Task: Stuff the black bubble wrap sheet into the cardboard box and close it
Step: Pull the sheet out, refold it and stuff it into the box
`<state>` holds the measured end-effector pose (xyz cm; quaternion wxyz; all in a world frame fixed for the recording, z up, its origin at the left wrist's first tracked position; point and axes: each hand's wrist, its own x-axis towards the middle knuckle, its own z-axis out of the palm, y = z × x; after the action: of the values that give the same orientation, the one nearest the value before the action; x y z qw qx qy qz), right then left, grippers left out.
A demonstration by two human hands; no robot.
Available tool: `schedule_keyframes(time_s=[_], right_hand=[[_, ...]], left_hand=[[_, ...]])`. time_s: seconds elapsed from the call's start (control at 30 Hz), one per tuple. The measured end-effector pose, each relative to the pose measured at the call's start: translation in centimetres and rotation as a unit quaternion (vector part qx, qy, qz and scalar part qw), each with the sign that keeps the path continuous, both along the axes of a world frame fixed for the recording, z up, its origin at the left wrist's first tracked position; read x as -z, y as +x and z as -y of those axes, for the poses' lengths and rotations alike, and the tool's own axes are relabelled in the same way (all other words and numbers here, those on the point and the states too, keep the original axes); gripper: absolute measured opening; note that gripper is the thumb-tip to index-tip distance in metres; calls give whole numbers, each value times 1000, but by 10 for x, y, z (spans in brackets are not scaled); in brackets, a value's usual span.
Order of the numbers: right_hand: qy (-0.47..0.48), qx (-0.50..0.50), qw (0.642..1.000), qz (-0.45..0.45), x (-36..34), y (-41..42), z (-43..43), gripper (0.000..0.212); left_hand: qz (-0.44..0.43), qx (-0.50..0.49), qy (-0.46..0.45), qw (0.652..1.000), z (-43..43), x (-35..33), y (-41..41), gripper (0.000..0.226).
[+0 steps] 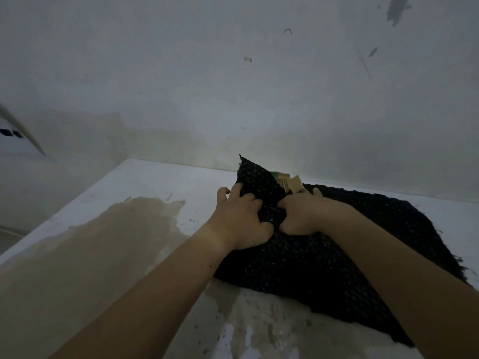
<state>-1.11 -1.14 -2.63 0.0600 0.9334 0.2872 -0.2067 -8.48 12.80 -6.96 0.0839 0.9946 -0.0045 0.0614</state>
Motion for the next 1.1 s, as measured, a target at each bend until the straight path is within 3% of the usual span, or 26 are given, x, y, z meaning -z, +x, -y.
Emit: schedule_keyframes(time_s=[0.13,0.2,0.27,0.4,0.47,0.57,0.67,0.8,0.97,1.1], right_hand=[[200,-57,963,174,-7,-13,23,50],[203,-61,953,216,-5,-12,27,50],[151,-61,967,194,4,-8,26,51],[78,-33,994,64,16,4,21,64],[44,-17,999,20,15,12,16,74],[14,-2,1000,-28,13,16,9,76],[25,-9,1000,-4,16,16,11,76],[57,-34,997,38,19,13,16,64],[169,-60,972,154,25,3,22,39],[278,-90,939,183,30,-2,27,58]], left_hand=[[2,-6,-8,1000,1,-1,-1,55],[-1,-5,-4,1000,2,-2,-3,57],[31,7,0,999,2,-3,-7,58],[182,13,-35,983,-4,-3,-8,76],[136,-11,-27,990,-9,-7,-4,83],[93,5,12,996,-9,-8,1,56],[133,37,85,987,-6,-11,1,35],[-1,11,114,993,-2,-19,7,33],[-155,-40,111,981,11,-31,29,30],[-172,-42,137,975,15,-33,37,24]])
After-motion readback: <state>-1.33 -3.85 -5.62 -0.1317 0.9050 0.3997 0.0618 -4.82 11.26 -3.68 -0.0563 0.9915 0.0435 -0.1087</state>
